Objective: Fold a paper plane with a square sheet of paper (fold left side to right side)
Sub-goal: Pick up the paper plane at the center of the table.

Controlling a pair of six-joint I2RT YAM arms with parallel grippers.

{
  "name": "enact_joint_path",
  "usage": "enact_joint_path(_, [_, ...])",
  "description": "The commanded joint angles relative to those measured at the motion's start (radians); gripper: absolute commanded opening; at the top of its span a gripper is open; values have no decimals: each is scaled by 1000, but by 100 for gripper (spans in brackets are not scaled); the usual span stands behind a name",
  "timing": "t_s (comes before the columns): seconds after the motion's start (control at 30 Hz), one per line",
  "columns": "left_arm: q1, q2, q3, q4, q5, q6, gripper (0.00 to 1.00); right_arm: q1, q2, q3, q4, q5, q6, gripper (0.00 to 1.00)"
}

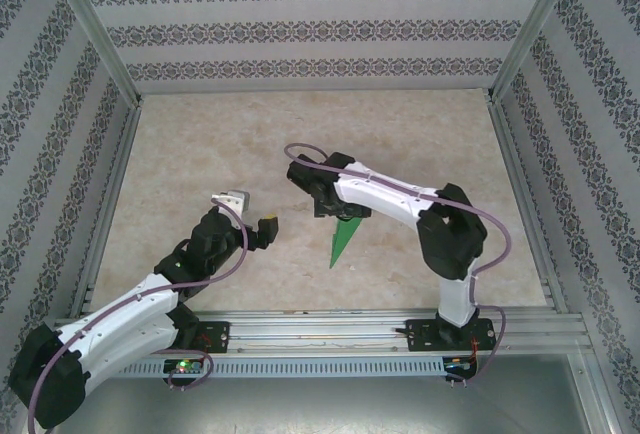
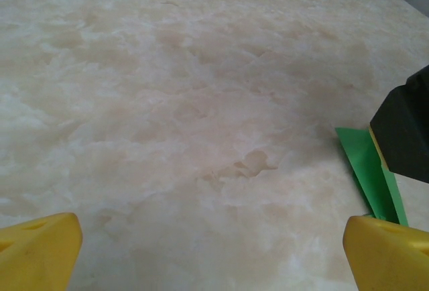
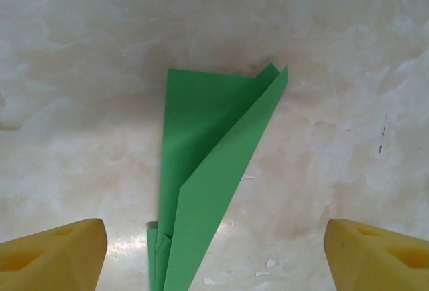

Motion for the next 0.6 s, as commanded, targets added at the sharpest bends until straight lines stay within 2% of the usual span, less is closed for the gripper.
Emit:
enact_joint_path(0.0, [13, -10, -16, -6, -9, 28, 100, 8, 50, 59, -112, 51, 107, 75])
enact_joint_path(0.07, [13, -9, -19, -3, -9, 30, 100, 9, 77, 78, -130, 42, 142, 70])
enact_joint_path(0.17, [12, -10, -22, -1, -6, 32, 100, 9, 114, 102, -152, 42, 174, 67])
enact_joint_path(0.27, [13, -8, -23, -2, -8, 35, 100, 6, 138, 119, -159, 39, 198, 60])
enact_joint_path(0.57, [13, 1, -22, -9, -15, 50, 100, -3, 199, 149, -154, -6, 232, 55])
